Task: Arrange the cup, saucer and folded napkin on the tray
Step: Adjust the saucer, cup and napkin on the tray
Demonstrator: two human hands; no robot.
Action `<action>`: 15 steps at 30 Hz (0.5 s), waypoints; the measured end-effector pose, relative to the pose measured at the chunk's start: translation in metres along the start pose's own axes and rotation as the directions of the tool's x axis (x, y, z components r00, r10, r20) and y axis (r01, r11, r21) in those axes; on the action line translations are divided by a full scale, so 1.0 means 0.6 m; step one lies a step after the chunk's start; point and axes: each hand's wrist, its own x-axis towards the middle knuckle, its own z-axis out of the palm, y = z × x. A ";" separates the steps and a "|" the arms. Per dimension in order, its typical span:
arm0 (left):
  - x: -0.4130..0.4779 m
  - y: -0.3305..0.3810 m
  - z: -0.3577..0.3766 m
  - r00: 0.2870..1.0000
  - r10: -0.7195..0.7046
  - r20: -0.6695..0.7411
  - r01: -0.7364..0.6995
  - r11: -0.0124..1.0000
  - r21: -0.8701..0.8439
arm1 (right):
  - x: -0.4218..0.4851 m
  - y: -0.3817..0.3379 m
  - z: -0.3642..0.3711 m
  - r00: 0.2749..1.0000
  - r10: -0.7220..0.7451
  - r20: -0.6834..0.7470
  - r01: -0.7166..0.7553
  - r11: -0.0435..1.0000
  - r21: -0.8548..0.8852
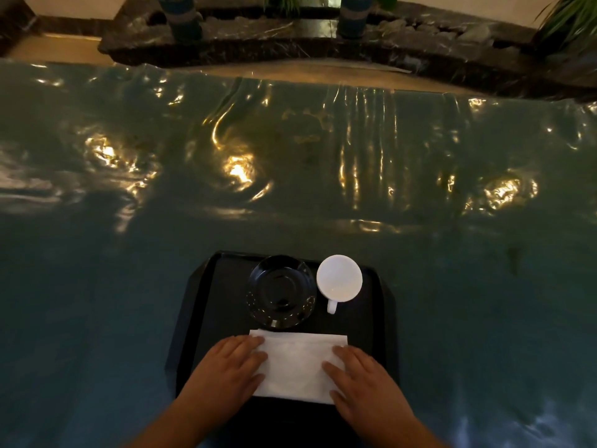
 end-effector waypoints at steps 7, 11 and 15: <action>0.006 -0.002 -0.013 0.983 -0.122 0.138 0.122 0.992 0.006 | 0.020 -0.005 -0.011 0.997 0.072 0.029 -0.073 0.997 0.027; 0.009 -0.011 -0.023 0.970 -0.164 0.179 0.166 0.986 0.005 | 0.033 -0.006 -0.015 0.995 0.084 0.053 -0.086 0.996 0.023; 0.012 -0.020 -0.026 0.964 -0.186 0.192 0.191 0.982 -0.008 | 0.044 -0.009 -0.016 0.995 0.088 0.056 -0.090 0.996 0.028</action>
